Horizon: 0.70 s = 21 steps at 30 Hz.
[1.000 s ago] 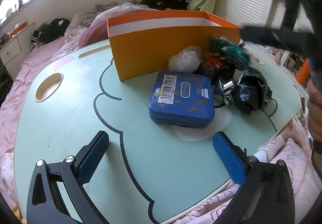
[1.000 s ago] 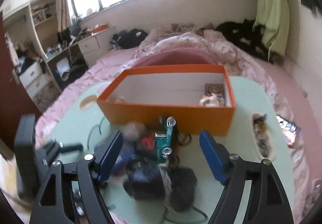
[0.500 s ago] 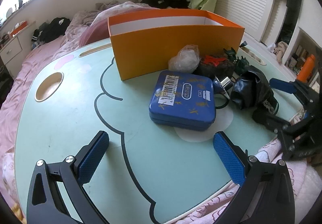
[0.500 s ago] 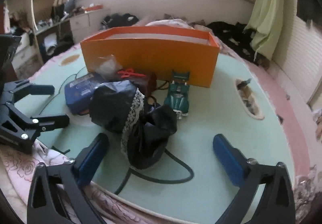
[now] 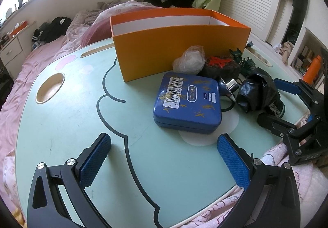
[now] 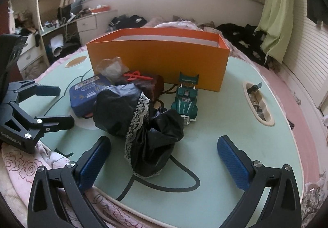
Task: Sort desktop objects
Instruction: 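Reach the left tool into the box and grasp the grey fluffy pom-pom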
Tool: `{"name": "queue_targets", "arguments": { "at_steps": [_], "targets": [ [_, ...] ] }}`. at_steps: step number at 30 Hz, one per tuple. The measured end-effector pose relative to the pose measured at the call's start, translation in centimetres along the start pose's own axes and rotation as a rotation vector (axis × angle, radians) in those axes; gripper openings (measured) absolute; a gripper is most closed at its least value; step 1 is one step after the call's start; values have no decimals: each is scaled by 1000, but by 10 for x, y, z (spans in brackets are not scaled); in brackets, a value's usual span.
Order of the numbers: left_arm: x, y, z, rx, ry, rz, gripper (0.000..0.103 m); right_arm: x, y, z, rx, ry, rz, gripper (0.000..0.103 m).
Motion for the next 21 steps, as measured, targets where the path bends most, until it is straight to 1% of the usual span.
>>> {"name": "queue_targets", "arguments": {
  "at_steps": [8, 11, 12, 13, 14, 15, 16, 17, 18, 20, 21],
  "targets": [
    [2, -3, 0, 4, -6, -7, 103, 1, -1, 0, -2, 7, 0, 103],
    [2, -11, -3, 34, -2, -37, 101, 1, -1, -2, -2, 16, -1, 103],
    [3, -15, -7, 38, 9, -51, 96, 0, -1, -2, -2, 20, -1, 103],
    [5, -19, -14, 28, 26, -72, 87, 0, -1, -3, -2, 24, -2, 103],
    [7, -20, -19, 13, 36, -84, 81, -1, 0, -4, -1, 27, -2, 103],
    [11, -22, -25, -10, 46, -94, 70, -1, 0, -5, 0, 29, -2, 103],
    [19, -24, -33, -40, 55, -101, 65, -1, 1, -5, 0, 29, -1, 103],
    [31, -26, -42, -63, 67, -95, 58, -1, 0, -5, 1, 30, -1, 103],
    [43, -26, -48, -65, 76, -78, 53, -2, 0, -5, 2, 30, -3, 103],
    [80, -26, -56, -33, 71, -21, 45, -2, -1, -4, 3, 31, -8, 103],
    [95, -26, -55, -26, 47, -7, 36, -2, -1, -4, 5, 33, -11, 103]
  ]
}}
Point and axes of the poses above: each gripper's, at about its wrist camera, not at the fingertips, and z roughly the way its jaws point, y to its right, x to its top, the point moved 4 cm from there along z, roughly the way its jaws point, and after that the axes turned 2 degrees about x, right-handed, at the moved point
